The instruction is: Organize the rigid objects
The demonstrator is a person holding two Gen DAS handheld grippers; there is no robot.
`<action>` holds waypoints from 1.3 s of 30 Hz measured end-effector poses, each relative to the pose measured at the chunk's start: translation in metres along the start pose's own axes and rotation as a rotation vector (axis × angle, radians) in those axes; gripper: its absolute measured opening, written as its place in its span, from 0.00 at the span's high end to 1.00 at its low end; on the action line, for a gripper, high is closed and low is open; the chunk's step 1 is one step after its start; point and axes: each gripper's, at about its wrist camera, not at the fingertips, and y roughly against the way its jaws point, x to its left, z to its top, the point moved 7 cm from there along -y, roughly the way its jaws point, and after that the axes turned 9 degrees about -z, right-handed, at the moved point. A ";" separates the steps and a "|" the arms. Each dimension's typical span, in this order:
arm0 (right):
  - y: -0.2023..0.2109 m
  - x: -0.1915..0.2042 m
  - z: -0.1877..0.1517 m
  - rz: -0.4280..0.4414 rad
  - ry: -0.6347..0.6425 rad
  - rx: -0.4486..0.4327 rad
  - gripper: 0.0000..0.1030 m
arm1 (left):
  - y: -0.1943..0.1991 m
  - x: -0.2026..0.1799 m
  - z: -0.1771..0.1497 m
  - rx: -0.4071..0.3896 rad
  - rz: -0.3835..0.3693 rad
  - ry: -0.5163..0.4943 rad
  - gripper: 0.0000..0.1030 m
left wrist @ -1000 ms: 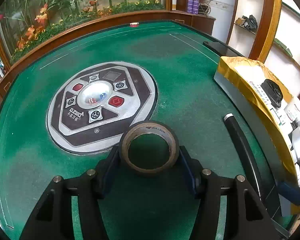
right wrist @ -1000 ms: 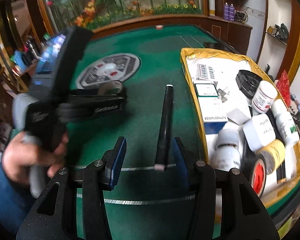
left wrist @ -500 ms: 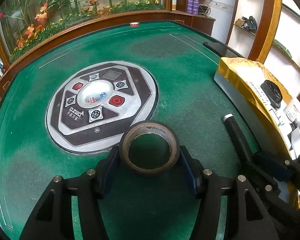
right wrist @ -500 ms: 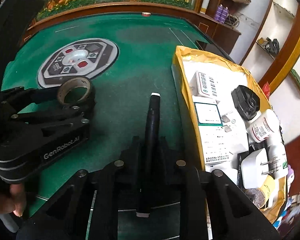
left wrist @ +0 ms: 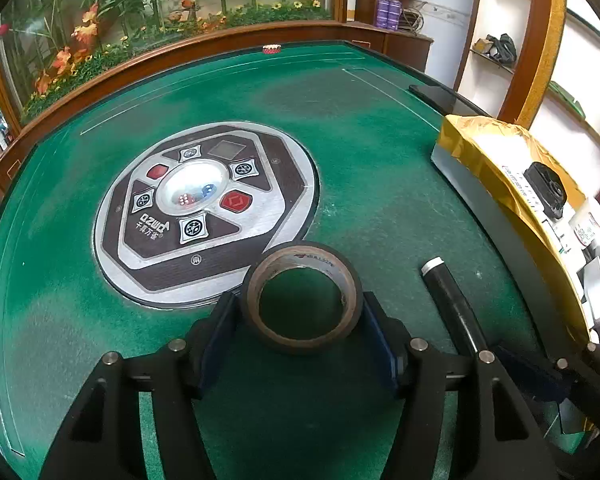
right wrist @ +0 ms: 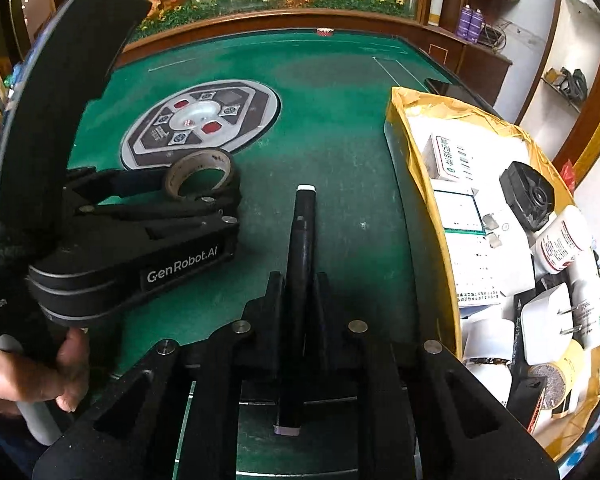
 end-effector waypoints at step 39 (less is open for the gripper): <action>-0.003 0.001 -0.005 -0.029 0.001 -0.004 0.85 | -0.001 0.004 -0.001 -0.055 0.015 0.010 0.31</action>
